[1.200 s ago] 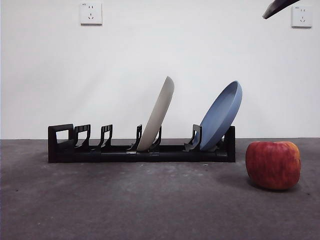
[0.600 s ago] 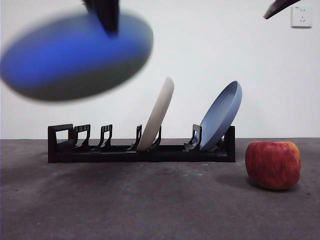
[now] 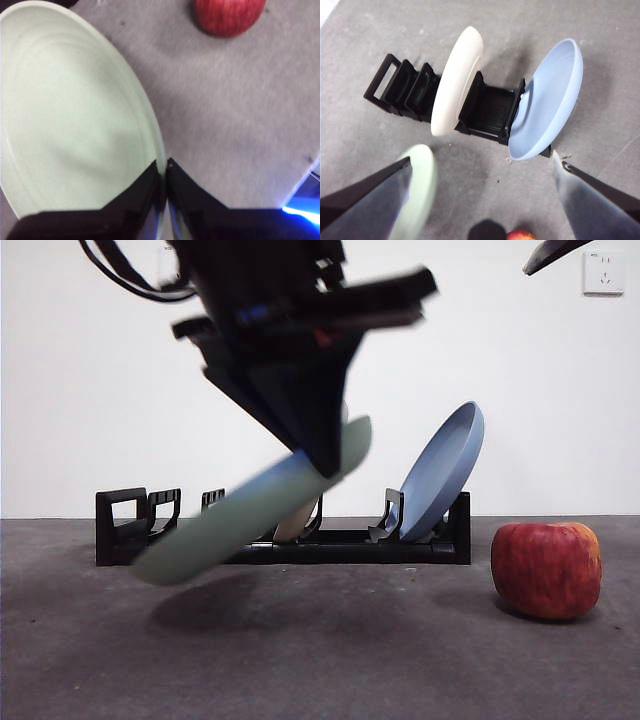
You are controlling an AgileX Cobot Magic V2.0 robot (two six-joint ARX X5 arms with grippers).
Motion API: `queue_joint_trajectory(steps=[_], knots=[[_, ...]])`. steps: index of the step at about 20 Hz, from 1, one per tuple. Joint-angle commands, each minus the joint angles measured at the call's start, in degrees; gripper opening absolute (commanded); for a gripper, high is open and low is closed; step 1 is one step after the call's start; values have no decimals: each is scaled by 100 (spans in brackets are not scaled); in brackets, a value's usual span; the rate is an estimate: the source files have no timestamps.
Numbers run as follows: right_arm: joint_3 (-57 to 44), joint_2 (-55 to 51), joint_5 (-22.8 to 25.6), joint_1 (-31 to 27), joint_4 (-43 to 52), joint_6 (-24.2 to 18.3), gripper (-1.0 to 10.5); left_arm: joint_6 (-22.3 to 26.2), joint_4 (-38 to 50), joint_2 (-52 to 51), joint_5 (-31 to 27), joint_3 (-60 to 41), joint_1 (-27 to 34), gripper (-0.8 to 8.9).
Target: Take the green plate from the plate rack,put the plate on the table,take the apple from the table,put the apple in the plate
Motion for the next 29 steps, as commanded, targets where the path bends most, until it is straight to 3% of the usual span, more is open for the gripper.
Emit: queue_joint_trajectory(steps=[1, 3, 13, 18, 21, 29], knots=[[17, 17, 4, 4, 96, 85, 469, 175, 168, 365, -120, -31, -13, -9], [20, 17, 4, 4, 127, 101, 469, 236, 166, 723, -365, -31, -13, -9], [20, 17, 7, 4, 201, 103, 469, 334, 354, 1775, -262, -31, -31, -9], [20, 17, 4, 4, 188, 101, 469, 334, 131, 1707, -155, 59, -22, 5], [20, 17, 4, 4, 175, 103, 469, 334, -15, 1602, -155, 238, -24, 164], [17, 17, 7, 4, 61, 168, 469, 511, -1119, 1088, -146, 1488, -96, 167]])
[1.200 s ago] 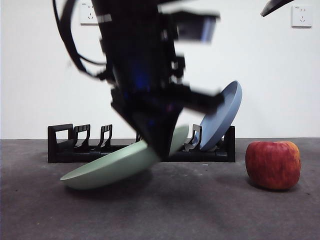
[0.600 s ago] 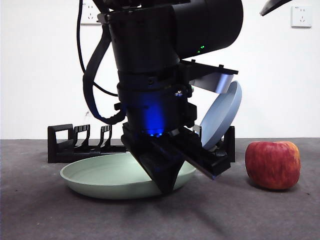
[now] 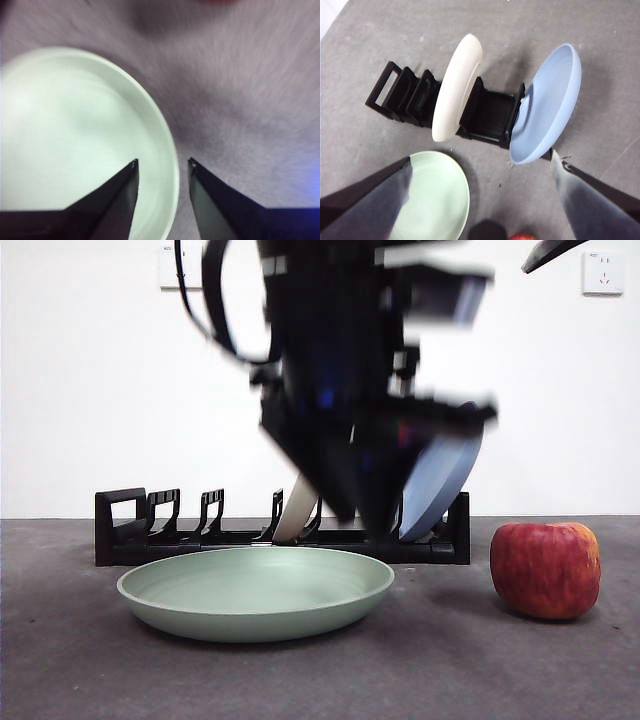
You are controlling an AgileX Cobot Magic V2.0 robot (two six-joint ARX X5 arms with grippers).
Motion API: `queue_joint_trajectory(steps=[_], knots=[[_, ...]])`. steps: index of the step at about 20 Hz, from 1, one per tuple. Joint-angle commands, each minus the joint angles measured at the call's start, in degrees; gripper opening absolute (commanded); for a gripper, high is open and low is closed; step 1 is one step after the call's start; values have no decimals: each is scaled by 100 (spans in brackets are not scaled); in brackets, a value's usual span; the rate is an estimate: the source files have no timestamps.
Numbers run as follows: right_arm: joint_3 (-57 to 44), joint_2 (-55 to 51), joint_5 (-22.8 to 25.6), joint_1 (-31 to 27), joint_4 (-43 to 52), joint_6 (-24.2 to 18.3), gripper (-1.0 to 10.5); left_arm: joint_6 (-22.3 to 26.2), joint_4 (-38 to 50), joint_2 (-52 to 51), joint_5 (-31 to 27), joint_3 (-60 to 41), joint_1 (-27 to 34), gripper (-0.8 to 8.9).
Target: Take the green plate from the plate rack,put the plate on the table,take the apple from the table,put the apple in the plate
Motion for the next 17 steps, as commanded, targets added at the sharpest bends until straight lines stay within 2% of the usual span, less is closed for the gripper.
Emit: queue_joint_trajectory(steps=[1, 3, 6, 10, 15, 17], knots=[[17, 17, 31, 4, -7, -44, 469, 68, -374, -435, 9, 407, -55, 167], [17, 15, 275, 4, -175, -162, 470, 72, -634, -1021, 240, 640, -68, 167], [4, 4, 901, 4, -997, -496, 472, 79, -793, -2253, 664, 654, -39, 167], [-299, -389, 962, 118, -1248, -542, 472, 136, -955, -4028, 610, 654, -39, 166], [-1886, -1648, 997, 507, -745, -101, 472, 103, -1427, -5816, -77, 654, -35, 166], [-2651, -2116, 1069, 684, -531, 162, 472, -140, -1753, -6400, -72, 654, -37, 166]])
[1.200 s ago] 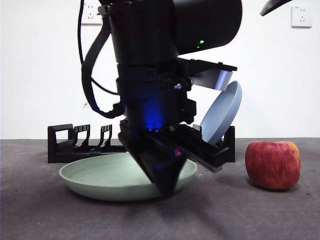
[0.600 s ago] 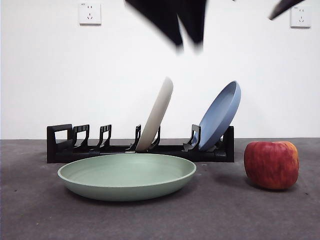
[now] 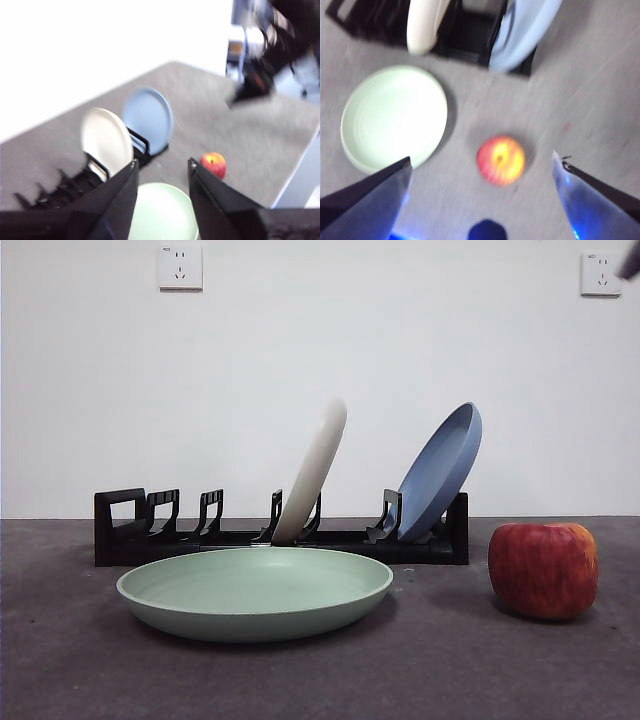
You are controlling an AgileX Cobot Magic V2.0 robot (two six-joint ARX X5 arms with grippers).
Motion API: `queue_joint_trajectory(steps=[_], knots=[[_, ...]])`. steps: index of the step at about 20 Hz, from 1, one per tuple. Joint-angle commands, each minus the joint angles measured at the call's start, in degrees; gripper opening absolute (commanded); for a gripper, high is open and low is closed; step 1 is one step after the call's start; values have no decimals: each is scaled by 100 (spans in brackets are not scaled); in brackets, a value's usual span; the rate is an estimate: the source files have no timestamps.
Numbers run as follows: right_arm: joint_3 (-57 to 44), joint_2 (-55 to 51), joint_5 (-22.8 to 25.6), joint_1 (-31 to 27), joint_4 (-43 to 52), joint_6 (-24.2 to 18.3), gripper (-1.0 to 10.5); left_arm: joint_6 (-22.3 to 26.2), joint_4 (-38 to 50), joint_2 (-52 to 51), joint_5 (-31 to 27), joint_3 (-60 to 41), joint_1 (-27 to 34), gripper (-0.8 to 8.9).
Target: Take the green plate from the plate rack,put the plate on the table,take the apple from the table,put the apple in the plate
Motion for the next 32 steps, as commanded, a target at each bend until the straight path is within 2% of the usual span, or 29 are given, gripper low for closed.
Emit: queue_joint_trajectory(steps=[1, 5, 9, 13, 22, 23, 26, 29, 30, 32], knots=[[-870, -365, 175, 181, 225, 437, 472, -332, -409, -560, -13, -22, -2, 166], [-1923, -424, 415, 398, 920, 728, 472, -990, -1292, -1394, -15, -22, -11, 166], [-2155, 236, 426, 396, 1735, 756, 474, -1539, -1812, -1766, -142, -26, -11, 166], [-2153, 999, 490, 389, 2293, 699, 475, -1663, -1810, -1814, -98, -26, -11, 166], [-2153, 2367, 704, 391, 2594, 699, 464, -1692, -1810, -1812, -103, -26, -11, 166], [-2153, 2398, 702, 391, 2586, 699, 407, -1692, -1810, -1812, -105, -26, -11, 166], [-2151, 2378, 702, 391, 2640, 691, 6, -1692, -1810, -1812, -105, -26, -11, 166], [-1950, 2352, 581, 396, 2500, 702, -10, -1692, -1810, -1810, -105, -26, -11, 166], [-1803, 2341, 343, 400, 2424, 706, -10, -1692, -1810, -1810, -105, -26, -11, 166], [-1419, 2341, -446, 472, 2358, 732, -10, -1694, -1810, -1812, -105, -26, -11, 166]])
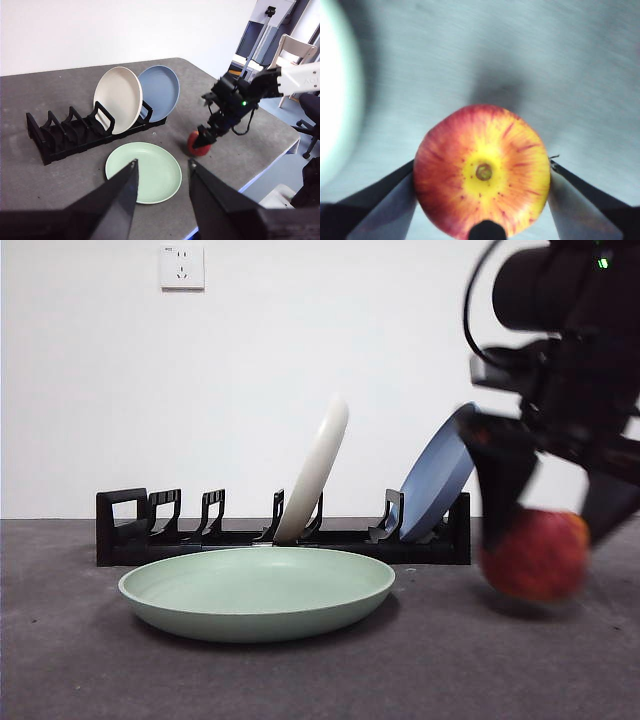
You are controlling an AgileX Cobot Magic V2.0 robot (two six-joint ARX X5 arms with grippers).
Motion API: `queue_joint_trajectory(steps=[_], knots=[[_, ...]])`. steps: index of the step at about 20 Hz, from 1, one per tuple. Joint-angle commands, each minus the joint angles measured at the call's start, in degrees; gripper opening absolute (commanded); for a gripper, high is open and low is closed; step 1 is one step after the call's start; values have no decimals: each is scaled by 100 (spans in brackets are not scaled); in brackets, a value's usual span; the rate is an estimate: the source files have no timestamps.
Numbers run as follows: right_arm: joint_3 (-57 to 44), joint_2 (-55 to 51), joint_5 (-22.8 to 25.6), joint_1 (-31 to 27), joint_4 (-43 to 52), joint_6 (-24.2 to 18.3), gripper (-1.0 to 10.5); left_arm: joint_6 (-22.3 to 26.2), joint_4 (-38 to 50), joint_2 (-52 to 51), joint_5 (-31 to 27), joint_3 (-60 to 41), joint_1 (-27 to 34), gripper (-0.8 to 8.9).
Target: Take the green plate from the plate rack,put the plate on the table,take the apple from the table,put the apple in the plate
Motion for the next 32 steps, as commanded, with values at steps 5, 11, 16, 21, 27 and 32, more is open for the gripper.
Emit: queue_joint_trajectory(steps=[5, 11, 16, 21, 27, 32], knots=[[1237, -20, -1043, 879, 308, 199, -12, -42, 39, -31, -15, -52, -9, 166], [2063, 315, 118, 2031, 654, 282, -12, -39, 39, -31, -46, -55, -9, 166], [2393, 1167, 354, 2253, 643, 282, -12, -39, 39, -31, -46, -55, -9, 166], [2402, 1834, 592, 2256, 476, 313, -12, -42, 39, -31, -46, -55, -9, 166], [2402, 2275, 691, 2293, 378, 295, -12, -39, 39, -31, -50, -55, -9, 166], [2402, 2498, 699, 2293, 293, 278, -11, -39, 39, -31, -48, -55, -9, 166]])
